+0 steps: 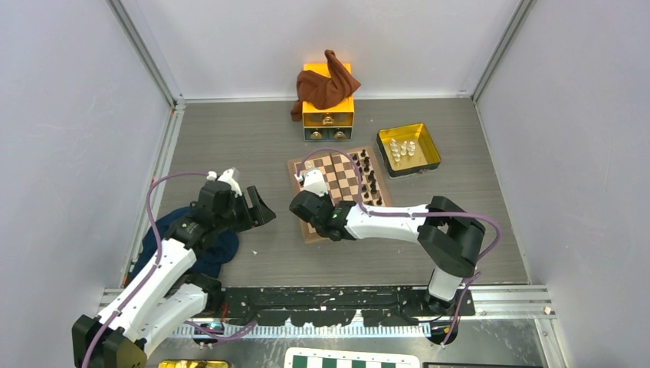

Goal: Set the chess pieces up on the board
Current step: Pick up the chess piece from the chessboard.

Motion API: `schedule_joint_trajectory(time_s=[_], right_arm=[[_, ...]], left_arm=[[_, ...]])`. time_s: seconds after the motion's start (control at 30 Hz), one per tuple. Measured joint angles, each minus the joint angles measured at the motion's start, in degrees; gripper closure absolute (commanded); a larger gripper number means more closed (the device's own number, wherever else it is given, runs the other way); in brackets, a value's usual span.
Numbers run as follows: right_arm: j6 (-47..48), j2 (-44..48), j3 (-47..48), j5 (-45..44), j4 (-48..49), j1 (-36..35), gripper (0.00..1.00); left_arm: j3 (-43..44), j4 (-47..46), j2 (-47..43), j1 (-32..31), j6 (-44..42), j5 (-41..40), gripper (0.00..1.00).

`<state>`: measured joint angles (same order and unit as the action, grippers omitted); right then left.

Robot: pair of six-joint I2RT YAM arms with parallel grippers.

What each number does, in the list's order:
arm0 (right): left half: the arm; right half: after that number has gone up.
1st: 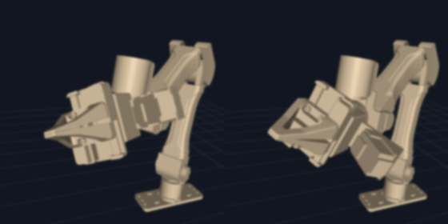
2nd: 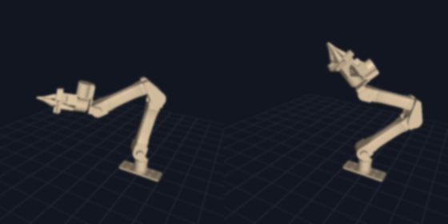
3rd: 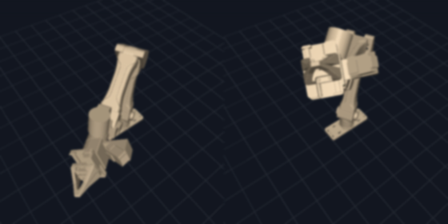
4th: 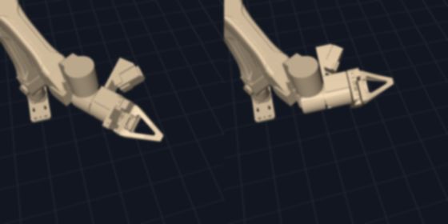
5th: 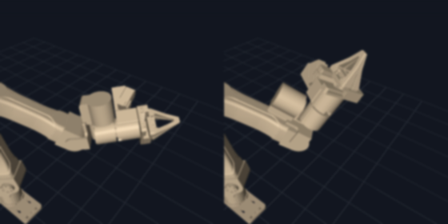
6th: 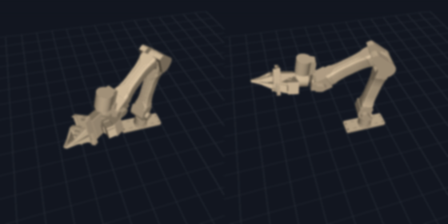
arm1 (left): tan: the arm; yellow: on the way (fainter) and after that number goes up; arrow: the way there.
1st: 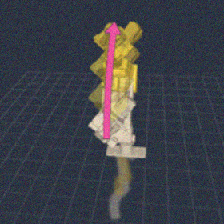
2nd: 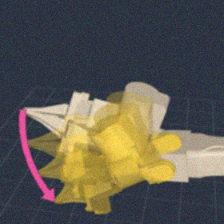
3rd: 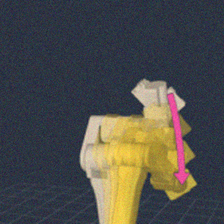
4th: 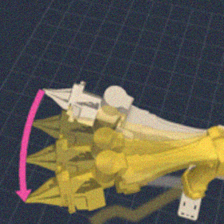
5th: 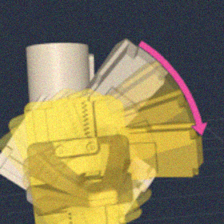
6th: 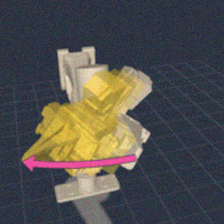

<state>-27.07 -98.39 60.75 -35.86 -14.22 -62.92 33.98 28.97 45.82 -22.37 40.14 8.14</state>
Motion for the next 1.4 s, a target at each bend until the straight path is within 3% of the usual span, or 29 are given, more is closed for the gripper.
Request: schedule_joint_trajectory(time_s=[0.37, 0.4, 0.43, 0.8, 1.4], right_arm=[[-0.31, 8.48, -1.11, -3.87, -1.16, -0.31, 0.55], [-0.35, 9.2, -1.2, -4.46, -1.29, -0.28, 0.53], [-0.5, 9.9, -1.33, -5.18, -1.36, -0.15, 0.51], [-3.43, 12.07, -8.39, -8.11, -2.43, 4.79, 0.48], [-4.83, 11.96, -12.41, -3.48, 1.14, 10.23, 0.48]], left_arm=[[0.0, 0.02, -0.37, 0.0, -0.02, 0.0, 0.24], [0.0, 0.02, -0.37, 0.0, -0.02, 0.02, 0.06], [0.0, 0.02, -0.37, 0.0, -0.02, 0.02, 0.01], [0.0, 0.02, -0.48, 0.0, 0.07, 0.44, 0.0], [0.0, 0.0, 0.59, 0.0, 0.0, 0.46, 0.0]])
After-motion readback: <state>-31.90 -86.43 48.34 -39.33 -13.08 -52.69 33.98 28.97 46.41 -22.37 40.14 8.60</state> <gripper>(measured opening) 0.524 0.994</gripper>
